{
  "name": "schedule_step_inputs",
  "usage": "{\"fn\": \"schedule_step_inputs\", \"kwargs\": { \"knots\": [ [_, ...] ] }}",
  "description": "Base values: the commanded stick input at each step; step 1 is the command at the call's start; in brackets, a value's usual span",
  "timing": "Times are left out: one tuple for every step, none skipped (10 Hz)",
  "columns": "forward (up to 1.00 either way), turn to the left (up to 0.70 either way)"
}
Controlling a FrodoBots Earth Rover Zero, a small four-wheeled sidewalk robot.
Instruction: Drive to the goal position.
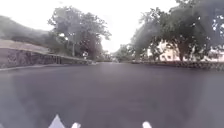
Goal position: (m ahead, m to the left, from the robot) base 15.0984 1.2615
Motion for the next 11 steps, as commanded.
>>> {"fn": "schedule_step_inputs", "kwargs": {
  "knots": [
    [0.50, 0.00],
    [0.50, 0.00],
    [0.50, 0.00],
    [0.50, 0.00],
    [0.50, 0.00],
    [0.50, 0.00],
    [0.50, 0.00],
    [0.50, 0.00],
    [0.50, 0.00],
    [0.50, 0.00],
    [0.50, 0.00]
  ]
}}
